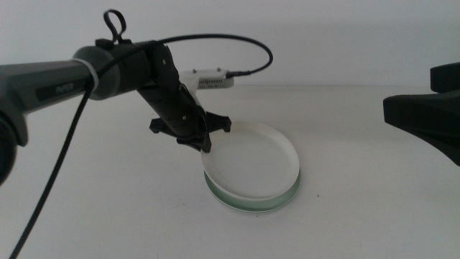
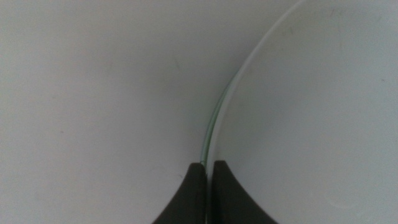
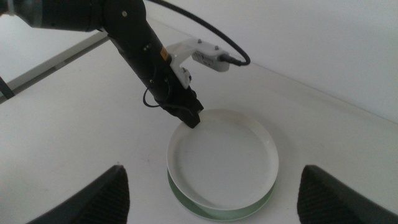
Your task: Stack the three bowls on top of each other.
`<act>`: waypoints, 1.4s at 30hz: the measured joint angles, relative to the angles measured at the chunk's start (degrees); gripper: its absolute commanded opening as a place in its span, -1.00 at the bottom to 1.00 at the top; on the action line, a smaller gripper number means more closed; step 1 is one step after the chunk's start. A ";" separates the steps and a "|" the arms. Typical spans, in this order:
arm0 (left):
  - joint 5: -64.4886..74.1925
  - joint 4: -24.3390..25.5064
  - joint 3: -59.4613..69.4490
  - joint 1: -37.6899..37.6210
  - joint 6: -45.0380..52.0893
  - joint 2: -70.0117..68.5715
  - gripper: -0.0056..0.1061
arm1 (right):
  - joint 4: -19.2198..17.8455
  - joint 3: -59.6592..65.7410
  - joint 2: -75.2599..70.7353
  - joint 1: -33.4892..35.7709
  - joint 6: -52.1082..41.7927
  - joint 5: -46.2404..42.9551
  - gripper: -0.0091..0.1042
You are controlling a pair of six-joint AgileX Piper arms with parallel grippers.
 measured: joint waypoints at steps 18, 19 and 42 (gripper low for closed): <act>2.66 0.15 -2.29 0.00 0.84 0.95 0.55 | 0.00 0.00 0.00 0.00 0.00 0.00 0.80; 4.65 0.28 -3.63 0.13 0.84 0.95 0.68 | 0.00 0.00 0.00 0.00 0.00 0.00 0.80; -7.28 7.25 35.85 14.05 -0.87 -55.25 0.78 | 0.00 0.00 0.00 0.00 0.00 0.00 0.80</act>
